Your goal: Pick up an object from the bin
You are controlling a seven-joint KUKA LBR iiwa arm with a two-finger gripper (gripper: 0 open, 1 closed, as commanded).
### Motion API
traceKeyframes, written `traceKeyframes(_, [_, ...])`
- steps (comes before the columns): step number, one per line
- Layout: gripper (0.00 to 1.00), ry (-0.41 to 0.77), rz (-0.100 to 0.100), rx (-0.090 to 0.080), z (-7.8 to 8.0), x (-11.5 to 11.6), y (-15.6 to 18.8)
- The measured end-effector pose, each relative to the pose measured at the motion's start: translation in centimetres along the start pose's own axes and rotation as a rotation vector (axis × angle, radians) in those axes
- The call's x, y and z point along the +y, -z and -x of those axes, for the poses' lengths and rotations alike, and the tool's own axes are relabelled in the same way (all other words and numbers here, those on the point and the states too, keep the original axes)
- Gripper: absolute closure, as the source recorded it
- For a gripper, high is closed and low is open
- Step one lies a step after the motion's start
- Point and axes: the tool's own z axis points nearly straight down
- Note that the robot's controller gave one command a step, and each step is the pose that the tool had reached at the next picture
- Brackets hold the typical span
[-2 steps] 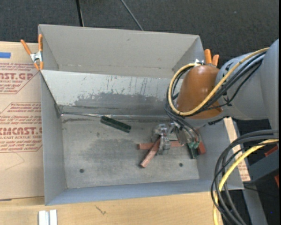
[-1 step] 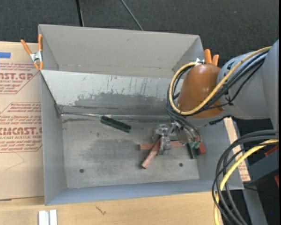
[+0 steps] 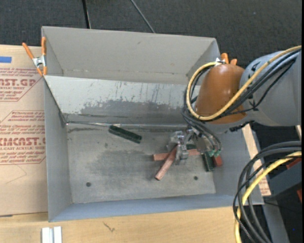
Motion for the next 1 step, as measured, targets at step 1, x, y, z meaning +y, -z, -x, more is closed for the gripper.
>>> traceKeyframes(1, [1.00,-0.001,-0.002,-0.007,0.17,-0.08,2.31])
